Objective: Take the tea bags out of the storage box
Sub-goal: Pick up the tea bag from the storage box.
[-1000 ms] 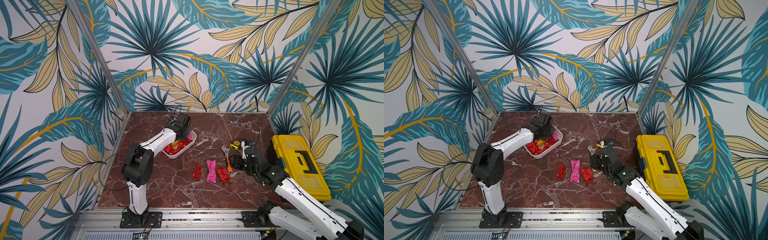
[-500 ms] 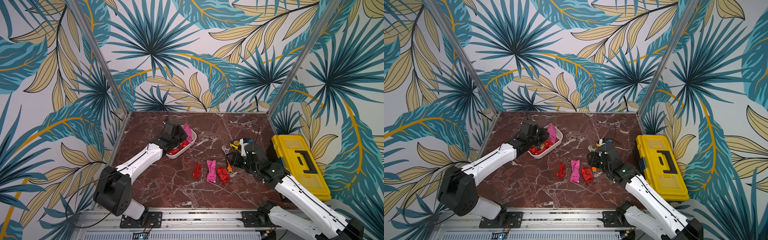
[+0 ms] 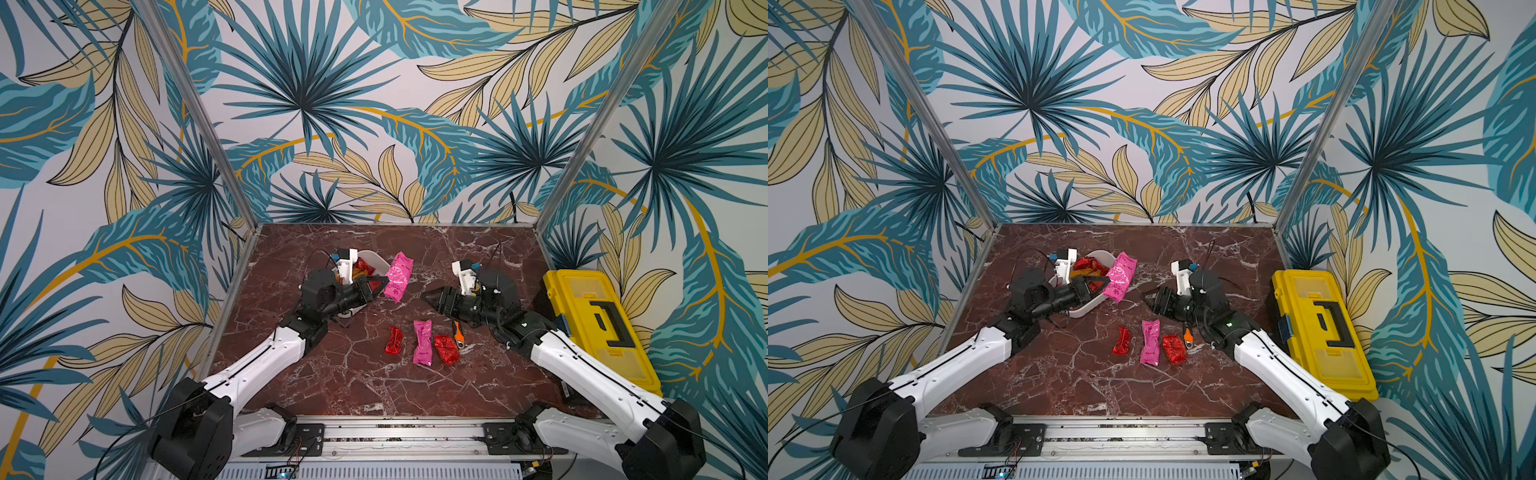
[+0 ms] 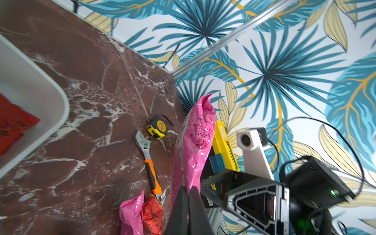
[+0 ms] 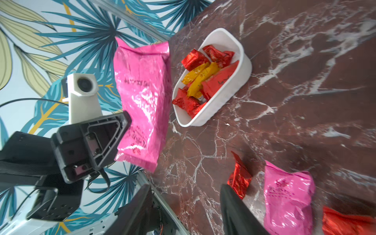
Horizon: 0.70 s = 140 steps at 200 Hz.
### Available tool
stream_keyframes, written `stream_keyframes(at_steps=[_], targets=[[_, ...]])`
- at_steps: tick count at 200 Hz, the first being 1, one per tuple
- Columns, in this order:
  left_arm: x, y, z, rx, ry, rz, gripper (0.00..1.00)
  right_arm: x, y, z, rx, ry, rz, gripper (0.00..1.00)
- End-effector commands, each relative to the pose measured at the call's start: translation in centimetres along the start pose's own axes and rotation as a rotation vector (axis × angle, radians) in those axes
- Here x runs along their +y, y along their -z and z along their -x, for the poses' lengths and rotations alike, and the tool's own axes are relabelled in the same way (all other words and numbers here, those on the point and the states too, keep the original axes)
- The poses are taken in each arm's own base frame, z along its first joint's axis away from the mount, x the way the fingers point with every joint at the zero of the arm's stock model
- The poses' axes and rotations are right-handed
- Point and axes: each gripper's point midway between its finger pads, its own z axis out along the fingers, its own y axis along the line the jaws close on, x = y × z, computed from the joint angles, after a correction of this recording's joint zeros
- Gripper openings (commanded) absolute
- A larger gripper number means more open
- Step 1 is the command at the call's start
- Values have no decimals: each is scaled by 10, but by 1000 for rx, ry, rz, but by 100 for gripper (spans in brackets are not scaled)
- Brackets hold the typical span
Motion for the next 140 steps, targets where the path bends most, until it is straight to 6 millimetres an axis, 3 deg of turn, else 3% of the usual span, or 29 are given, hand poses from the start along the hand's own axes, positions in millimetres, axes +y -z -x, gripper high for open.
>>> stream_keyframes(at_steps=[1,40,99,110,125,140], targets=[[-37,12,-16,65,-32,-206,0,42,-4,11,-2,17,178,59],[-40,20,-31,106,8,-269,0,46,-12,11,1,22,199,56],[-33,22,-47,162,29,-269,0,50,-21,3,29,8,235,15],[-30,23,-48,158,30,-258,19,49,-22,2,31,1,237,11],[-27,25,-45,136,24,-241,35,47,-22,1,29,-7,230,8],[-18,28,-39,92,35,-200,69,38,-23,-2,25,-14,189,6]])
